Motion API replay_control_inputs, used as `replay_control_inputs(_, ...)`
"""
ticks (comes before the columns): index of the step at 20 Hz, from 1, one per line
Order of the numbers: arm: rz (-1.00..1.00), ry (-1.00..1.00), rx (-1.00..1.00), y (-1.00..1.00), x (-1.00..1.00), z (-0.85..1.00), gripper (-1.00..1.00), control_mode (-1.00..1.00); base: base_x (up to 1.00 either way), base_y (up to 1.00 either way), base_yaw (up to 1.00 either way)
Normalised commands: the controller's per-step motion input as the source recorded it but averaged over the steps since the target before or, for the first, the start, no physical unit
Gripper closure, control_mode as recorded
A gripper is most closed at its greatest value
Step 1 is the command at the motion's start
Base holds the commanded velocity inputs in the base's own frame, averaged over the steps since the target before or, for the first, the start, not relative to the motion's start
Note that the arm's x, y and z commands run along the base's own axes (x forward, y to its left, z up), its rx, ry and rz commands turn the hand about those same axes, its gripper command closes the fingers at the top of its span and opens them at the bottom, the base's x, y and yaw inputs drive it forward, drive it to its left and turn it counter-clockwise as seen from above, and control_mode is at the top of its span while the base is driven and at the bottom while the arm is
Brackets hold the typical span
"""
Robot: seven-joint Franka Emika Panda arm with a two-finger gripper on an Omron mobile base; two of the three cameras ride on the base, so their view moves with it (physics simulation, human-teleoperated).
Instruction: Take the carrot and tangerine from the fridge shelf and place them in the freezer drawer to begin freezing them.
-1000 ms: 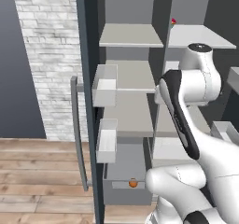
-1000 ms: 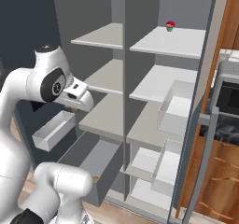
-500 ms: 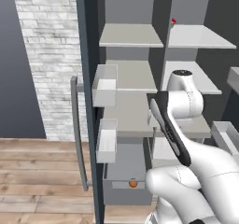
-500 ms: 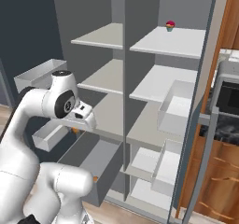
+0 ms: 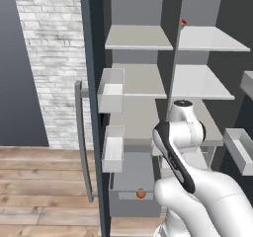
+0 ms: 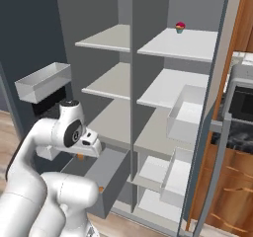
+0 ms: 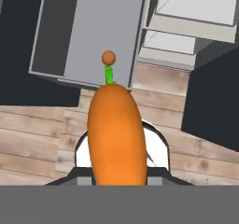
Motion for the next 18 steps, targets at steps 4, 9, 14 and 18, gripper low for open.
replay_control_inputs(4, 0.07, 0.06, 0.00, 0.17, 0.34, -0.74, 1.00, -1.00, 0.00, 0.00, 0.00)
replay_control_inputs(9, 0.08, 0.06, 0.00, 0.22, 0.49, -0.78, 1.00, -1.00, 0.00, 0.00, 0.00)
replay_control_inputs(14, 0.15, 0.04, 0.02, 0.01, 0.52, -0.83, 1.00, -1.00, 0.00, 0.00, 0.00)
replay_control_inputs(18, 0.20, 0.01, 0.06, -0.03, 0.37, -0.85, 1.00, -1.00, 0.00, 0.00, 0.00)
